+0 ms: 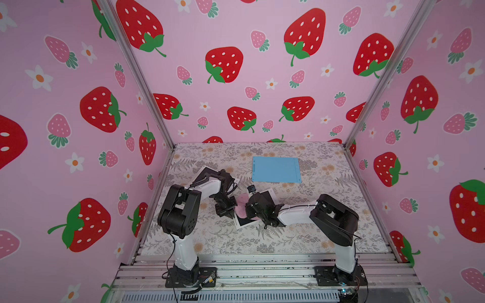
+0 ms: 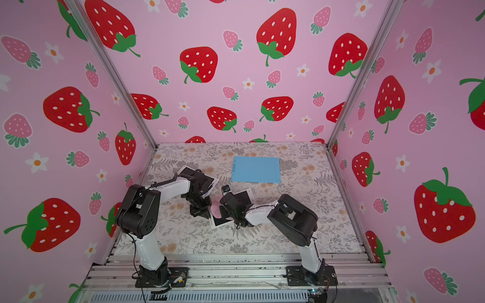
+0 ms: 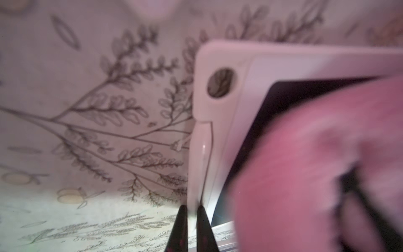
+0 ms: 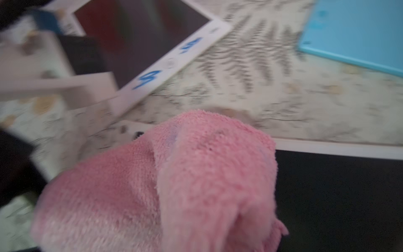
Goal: Wipe the drawing tablet
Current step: Wipe the dirt from the drawing tablet.
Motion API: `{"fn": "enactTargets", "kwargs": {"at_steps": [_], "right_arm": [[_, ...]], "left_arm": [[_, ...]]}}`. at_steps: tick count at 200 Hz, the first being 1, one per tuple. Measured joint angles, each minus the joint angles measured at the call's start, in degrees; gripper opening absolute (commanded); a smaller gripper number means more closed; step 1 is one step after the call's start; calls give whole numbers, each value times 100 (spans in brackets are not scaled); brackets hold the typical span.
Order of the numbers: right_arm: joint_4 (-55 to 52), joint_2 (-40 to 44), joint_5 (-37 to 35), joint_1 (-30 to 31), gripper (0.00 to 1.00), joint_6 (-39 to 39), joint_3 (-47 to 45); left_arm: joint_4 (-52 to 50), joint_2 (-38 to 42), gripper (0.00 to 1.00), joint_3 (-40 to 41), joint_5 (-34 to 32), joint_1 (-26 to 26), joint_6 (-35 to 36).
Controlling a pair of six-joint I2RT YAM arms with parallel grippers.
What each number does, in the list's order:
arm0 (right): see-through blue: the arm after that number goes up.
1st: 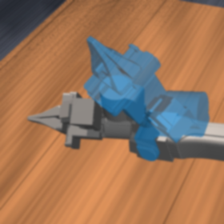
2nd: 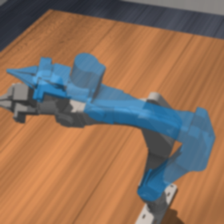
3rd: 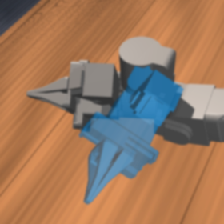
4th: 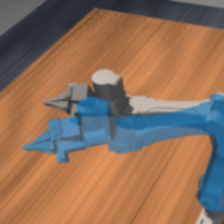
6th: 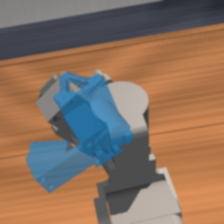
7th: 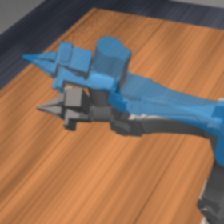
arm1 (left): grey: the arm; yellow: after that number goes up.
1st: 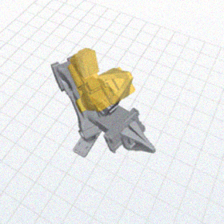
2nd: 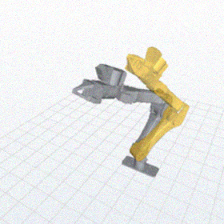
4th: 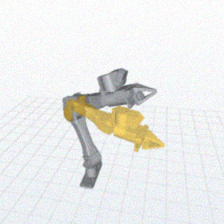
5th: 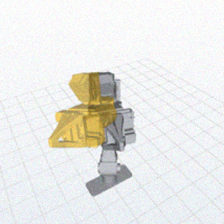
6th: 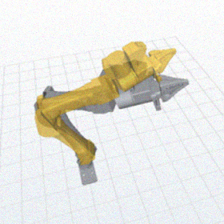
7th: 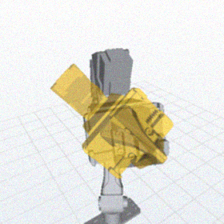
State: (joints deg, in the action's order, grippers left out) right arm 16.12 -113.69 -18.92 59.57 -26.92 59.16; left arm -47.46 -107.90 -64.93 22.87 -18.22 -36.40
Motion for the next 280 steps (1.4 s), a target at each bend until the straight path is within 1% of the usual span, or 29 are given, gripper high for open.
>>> {"fn": "enactTargets", "kwargs": {"at_steps": [8, 15, 25, 41, 56, 62, 74, 101, 120, 132, 151, 169, 181, 199, 215, 222, 234, 266, 274, 280], "right_arm": [[7, -9, 74, 31, 0, 0, -28], [39, 20, 164, -83, 0, -28, -109], [160, 83, 297, -413, 0, -52, -278], [363, 247, 378, -1137, 0, -70, -577], [387, 289, 391, -1523, 0, -39, -592], [378, 258, 396, -1532, 0, -20, -525], [225, 131, 282, -1335, 0, 42, -210], [-39, -588, 289, -367, 0, 170, 879], [-111, -697, 385, -63, 0, 144, 988], [-70, -649, 520, -234, 0, 61, 848], [81, -501, 745, -826, 0, -44, 564], [44, -459, 782, -1150, 0, -26, 610], [-87, -527, 787, -1056, 0, 7, 837], [-291, -741, 684, -638, 0, 72, 1303], [-382, -791, 640, -424, 0, 79, 1329], [-393, -758, 627, -409, 0, 68, 1220], [-293, -636, 754, -575, 0, 11, 844], [-9, 254, 859, -1502, 0, 37, -396], [-13, 365, 846, -1574, 0, 42, -529], [-28, 389, 761, -1517, 0, 39, -553]], "left_arm": [[-2, -7, 7, 0, 22, 15, 7], [-2, -13, 7, 0, 50, 33, 13], [0, -24, 7, 2, 96, 57, 20], [35, -44, 7, 13, 221, 98, 20], [76, -70, 7, 35, 363, 155, 24], [90, -74, 7, 48, 407, 179, 26], [111, -85, 7, 81, 518, 245, 35], [190, -101, 7, 170, 789, 407, 63], [240, -122, 7, 214, 960, 490, 63], [249, -138, 7, 223, 1012, 520, 68], [249, -153, 7, 223, 1047, 535, 68], [249, -160, 7, 223, 1054, 538, 68], [247, -170, 7, 219, 1086, 549, 63], [238, -188, 7, 212, 1117, 566, 70], [236, -190, 7, 208, 1119, 568, 72], [236, -190, 7, 205, 1119, 570, 72], [232, -192, 7, 201, 1119, 570, 72], [223, -197, 7, 195, 1117, 570, 76], [223, -197, 7, 195, 1117, 570, 76], [223, -197, 7, 195, 1119, 568, 76]]}}
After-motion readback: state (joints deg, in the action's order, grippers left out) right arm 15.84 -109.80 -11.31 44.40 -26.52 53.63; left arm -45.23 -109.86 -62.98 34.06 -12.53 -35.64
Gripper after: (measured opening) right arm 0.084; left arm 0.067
